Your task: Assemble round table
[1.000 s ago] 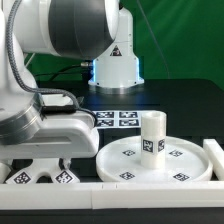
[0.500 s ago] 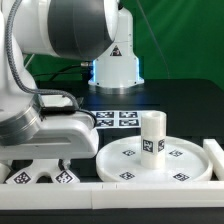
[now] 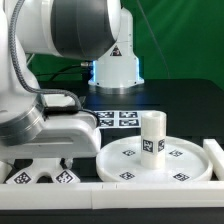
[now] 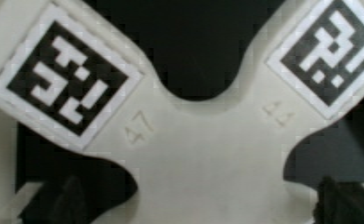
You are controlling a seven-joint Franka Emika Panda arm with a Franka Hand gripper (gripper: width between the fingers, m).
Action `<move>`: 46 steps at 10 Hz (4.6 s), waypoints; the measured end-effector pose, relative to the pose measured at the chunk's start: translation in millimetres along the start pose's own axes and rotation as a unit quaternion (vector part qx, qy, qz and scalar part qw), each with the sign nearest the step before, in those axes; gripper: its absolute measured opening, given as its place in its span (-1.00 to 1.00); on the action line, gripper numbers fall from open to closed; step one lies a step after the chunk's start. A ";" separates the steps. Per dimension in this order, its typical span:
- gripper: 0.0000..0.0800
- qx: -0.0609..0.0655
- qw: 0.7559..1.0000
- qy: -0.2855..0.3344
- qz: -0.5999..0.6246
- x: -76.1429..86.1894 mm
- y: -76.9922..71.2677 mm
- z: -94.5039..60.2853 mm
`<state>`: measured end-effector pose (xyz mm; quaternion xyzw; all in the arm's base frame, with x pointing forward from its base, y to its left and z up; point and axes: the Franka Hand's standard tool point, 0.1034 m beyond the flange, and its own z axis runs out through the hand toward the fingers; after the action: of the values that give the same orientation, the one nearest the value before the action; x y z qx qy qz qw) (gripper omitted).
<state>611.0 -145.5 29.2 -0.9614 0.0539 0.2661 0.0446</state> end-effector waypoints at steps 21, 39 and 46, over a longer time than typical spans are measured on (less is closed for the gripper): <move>0.62 -0.013 0.999 -0.029 -0.020 -6.7 -0.2 11.7; 0.12 -0.014 0.960 0.279 -0.007 -66.3 -84.7 -84.5; 0.12 0.008 0.953 0.299 0.044 -98.6 -138.3 -68.3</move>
Offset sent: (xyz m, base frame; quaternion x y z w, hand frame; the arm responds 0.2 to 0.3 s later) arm 0.0000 0.0000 0.0000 0.0000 0.0000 0.0000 1.0000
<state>579.2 -8.5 146.4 -0.9932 0.1092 -0.0323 0.0226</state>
